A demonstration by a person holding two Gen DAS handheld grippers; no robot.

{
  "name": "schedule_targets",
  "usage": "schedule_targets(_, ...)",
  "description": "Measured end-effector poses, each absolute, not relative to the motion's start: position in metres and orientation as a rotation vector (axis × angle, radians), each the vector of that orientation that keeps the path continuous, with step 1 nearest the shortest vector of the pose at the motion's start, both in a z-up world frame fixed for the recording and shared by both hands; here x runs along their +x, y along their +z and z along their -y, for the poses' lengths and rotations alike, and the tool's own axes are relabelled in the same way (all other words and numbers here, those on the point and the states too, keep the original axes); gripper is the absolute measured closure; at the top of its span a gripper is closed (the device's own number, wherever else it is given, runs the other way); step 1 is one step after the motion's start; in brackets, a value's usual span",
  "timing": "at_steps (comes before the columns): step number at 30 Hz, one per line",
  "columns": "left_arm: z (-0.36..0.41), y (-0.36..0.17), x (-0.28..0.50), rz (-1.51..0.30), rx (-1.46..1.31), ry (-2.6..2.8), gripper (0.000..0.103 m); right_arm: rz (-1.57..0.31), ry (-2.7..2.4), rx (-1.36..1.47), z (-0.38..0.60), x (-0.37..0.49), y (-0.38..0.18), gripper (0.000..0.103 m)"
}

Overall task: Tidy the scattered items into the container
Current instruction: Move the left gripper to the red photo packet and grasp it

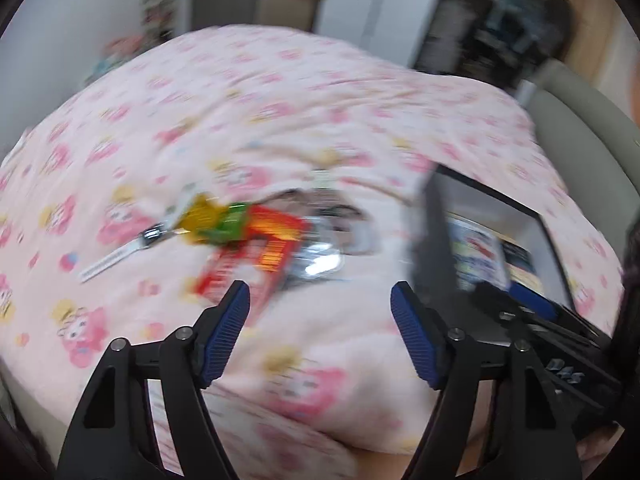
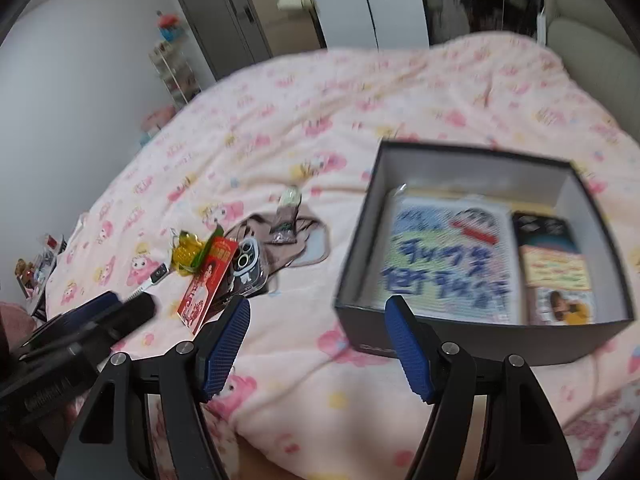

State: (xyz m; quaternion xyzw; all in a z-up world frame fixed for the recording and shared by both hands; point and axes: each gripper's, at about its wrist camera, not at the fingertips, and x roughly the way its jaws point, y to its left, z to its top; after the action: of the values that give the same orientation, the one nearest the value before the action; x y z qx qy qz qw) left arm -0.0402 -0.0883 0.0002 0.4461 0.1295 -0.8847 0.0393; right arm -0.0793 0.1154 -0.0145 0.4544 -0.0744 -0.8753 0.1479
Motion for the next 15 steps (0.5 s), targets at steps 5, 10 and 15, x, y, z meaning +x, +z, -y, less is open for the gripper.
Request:
schedule_targets(5,0.154,-0.042,-0.087,-0.542,1.532,-2.538,0.035,0.207,-2.432,1.352,-0.076,-0.100,-0.034,0.039)
schedule_targets(10,0.173,-0.093,-0.139,-0.526,1.842,-2.442,0.030,0.173,-2.275,1.443,-0.025,-0.116,-0.068,0.056)
schedule_targets(15,0.188,-0.128,-0.166,-0.582,1.929,-2.344,0.029,0.126,-2.196,1.526,0.012,-0.131,-0.097,0.056)
